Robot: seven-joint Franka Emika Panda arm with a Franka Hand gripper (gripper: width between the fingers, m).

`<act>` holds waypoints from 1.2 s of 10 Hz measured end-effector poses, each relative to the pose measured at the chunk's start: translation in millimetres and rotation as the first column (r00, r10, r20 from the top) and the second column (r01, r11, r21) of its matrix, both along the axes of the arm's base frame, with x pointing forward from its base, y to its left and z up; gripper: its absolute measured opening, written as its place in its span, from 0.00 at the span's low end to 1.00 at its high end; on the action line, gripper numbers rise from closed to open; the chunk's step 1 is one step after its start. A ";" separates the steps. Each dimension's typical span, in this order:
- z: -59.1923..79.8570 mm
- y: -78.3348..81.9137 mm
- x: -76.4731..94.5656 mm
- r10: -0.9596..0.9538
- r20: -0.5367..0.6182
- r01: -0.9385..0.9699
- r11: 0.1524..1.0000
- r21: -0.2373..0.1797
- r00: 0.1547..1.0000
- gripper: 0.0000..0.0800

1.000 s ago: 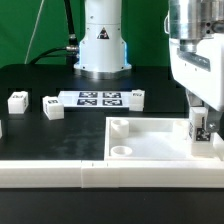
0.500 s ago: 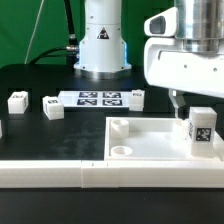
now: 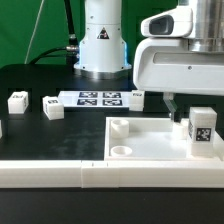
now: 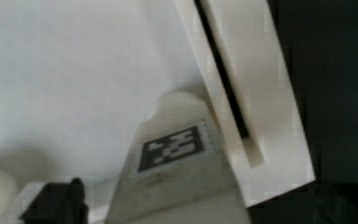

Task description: Assemble one leg

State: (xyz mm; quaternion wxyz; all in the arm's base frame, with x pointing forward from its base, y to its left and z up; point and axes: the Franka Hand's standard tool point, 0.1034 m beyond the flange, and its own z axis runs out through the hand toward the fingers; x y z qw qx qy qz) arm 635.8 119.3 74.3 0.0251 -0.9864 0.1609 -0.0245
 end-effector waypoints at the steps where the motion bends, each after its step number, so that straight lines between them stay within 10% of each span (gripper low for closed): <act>1: 0.8 1.6 0.0 0.133 0.005 -0.133 0.991 -0.019 0.991 0.81; 4: 0.2 0.0 0.2 0.228 0.006 -0.227 0.973 -0.030 0.974 0.78; 7: -0.3 -0.4 0.0 0.206 0.005 -0.206 0.978 -0.028 0.979 0.36; 12: -2.1 -2.5 0.0 -0.291 -0.005 0.291 0.956 0.020 0.957 0.36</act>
Offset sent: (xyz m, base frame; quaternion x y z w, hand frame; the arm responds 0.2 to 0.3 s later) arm 0.0000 0.0000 0.0000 0.0000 0.0000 -0.0799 0.9968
